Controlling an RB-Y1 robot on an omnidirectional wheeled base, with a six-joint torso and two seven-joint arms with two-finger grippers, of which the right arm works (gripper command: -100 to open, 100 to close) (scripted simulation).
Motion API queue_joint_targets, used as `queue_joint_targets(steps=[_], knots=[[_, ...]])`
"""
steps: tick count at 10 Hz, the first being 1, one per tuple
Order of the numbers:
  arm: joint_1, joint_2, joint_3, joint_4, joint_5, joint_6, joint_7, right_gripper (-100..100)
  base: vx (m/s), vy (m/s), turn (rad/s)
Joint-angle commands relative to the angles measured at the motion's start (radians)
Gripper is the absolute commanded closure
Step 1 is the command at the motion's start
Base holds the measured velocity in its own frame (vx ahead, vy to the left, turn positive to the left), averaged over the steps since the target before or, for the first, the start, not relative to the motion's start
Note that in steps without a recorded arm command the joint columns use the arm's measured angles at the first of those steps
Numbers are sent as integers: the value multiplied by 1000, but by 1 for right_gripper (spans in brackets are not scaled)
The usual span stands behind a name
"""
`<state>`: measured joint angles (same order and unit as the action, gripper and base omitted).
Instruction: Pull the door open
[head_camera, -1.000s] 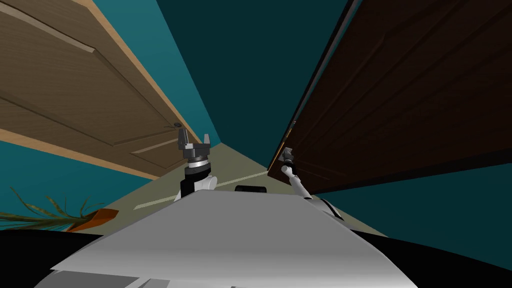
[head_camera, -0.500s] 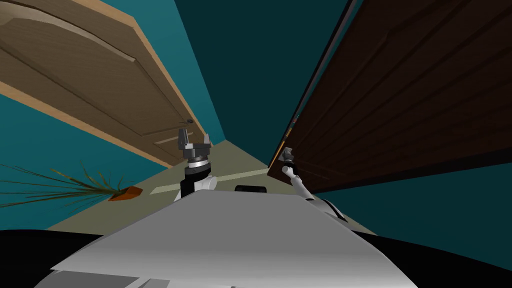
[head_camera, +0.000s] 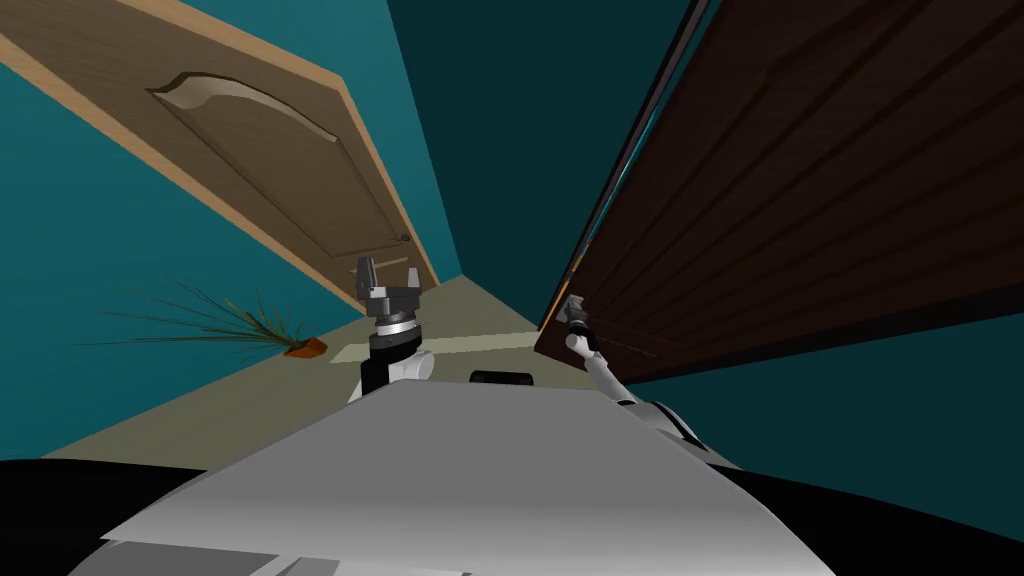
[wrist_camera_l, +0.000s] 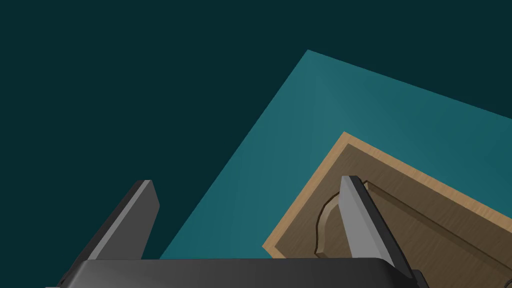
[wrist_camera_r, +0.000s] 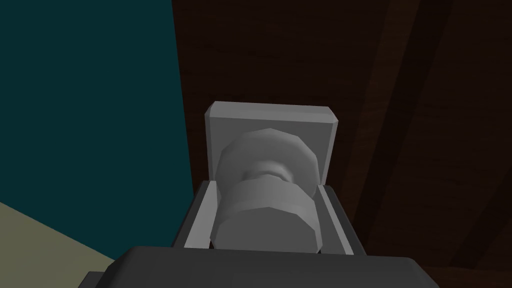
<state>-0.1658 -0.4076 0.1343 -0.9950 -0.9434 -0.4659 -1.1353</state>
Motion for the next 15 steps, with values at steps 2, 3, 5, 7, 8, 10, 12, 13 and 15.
queue_joint_targets(steps=[2, 3, 5, 7, 8, 10, 12, 13, 15], knots=[[8, -10, 22, -10, 3, 2, -18, 100, -138, -36, 78], [9, -13, 27, -13, 4, 1, -22, 100, -230, -56, 111], [17, -29, 53, -28, 7, 0, -43, 100, -252, -69, 122], [25, -46, 79, -43, 11, -2, -66, 100, -225, -50, 108], [28, -52, 89, -49, 13, -2, -75, 100, -225, -25, 72], [33, -62, 105, -58, 15, -3, -88, 100, -186, -56, 84], [31, -65, 112, -50, 17, -8, -95, 100, -133, -42, 49], [38, -78, 135, -61, 18, -11, -111, 100, -151, -66, 116], [45, -95, 158, -75, 18, -16, -128, 100, -227, -99, 115]])
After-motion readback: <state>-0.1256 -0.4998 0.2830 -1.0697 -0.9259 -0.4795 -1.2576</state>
